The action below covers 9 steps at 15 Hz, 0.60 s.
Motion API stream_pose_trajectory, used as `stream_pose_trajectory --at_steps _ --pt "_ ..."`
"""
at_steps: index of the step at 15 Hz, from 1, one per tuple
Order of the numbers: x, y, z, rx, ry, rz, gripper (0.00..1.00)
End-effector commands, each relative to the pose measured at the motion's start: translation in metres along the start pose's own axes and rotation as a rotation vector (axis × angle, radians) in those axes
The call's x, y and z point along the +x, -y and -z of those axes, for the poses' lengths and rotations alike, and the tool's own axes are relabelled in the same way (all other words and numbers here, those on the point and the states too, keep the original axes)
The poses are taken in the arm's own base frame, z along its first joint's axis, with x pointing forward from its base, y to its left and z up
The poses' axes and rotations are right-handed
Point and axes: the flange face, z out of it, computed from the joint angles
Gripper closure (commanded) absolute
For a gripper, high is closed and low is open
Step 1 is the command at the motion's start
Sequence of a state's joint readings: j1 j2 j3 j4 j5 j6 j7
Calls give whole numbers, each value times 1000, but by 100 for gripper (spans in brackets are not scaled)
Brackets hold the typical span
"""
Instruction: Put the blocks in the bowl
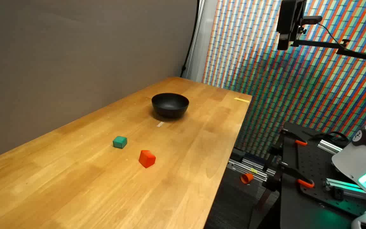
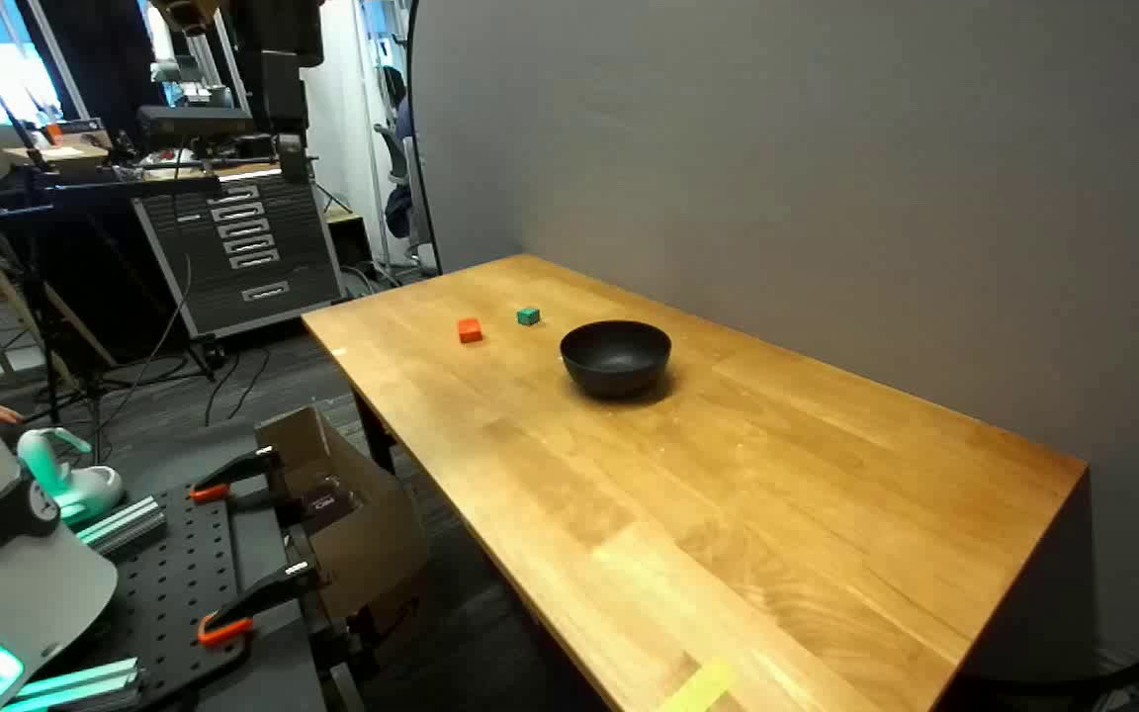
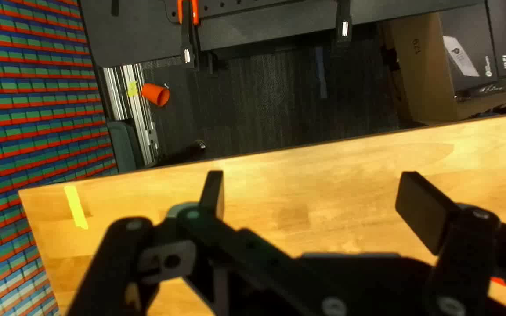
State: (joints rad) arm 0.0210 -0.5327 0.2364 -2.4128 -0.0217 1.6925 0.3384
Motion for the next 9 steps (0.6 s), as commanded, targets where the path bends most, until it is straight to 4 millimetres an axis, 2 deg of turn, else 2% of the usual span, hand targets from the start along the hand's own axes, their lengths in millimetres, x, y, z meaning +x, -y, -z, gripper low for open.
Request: stream_pose_trajectory --at_steps 1,9 --pt "0 0 2 1 -3 0 0" --pt "1 0 7 4 -14 0 0"
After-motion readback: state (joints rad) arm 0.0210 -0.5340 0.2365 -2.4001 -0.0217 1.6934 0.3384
